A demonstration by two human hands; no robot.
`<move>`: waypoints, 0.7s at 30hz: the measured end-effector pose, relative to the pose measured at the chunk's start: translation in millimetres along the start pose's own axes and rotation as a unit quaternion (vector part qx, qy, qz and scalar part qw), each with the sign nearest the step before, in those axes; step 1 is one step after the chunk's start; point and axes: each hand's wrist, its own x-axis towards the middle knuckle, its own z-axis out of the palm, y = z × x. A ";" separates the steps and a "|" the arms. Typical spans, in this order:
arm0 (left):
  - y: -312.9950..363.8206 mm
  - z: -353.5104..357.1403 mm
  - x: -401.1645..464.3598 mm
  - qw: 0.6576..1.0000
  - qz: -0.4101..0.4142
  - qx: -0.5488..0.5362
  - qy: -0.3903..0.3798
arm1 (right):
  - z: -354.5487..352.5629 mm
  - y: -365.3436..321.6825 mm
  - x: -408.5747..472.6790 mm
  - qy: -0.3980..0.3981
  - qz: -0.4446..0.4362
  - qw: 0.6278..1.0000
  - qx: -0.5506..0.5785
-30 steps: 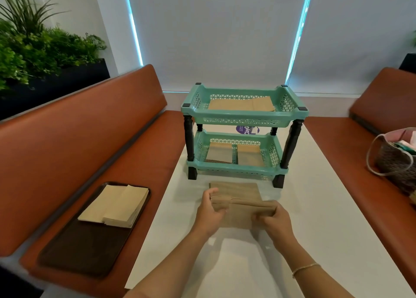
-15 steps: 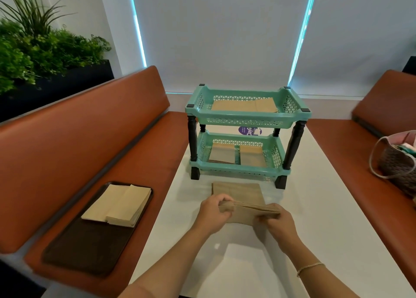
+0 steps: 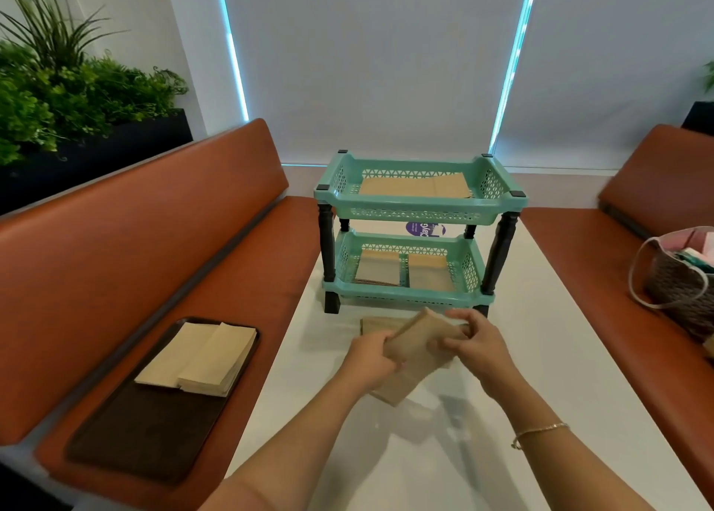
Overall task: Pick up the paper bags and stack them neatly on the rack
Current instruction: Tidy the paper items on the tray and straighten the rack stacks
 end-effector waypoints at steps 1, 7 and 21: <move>-3.7 2.4 0.0 0.997 -0.029 -0.073 0.001 | -0.6 -0.4 0.4 -0.001 0.013 0.999 0.037; -19.3 19.4 -8.4 0.944 -0.059 -0.324 0.018 | 21.8 30.3 -17.7 -0.114 0.054 0.990 -0.068; -11.2 22.7 -5.2 0.952 -0.040 -0.294 0.071 | 38.2 39.7 -22.5 -0.071 0.061 0.970 -0.223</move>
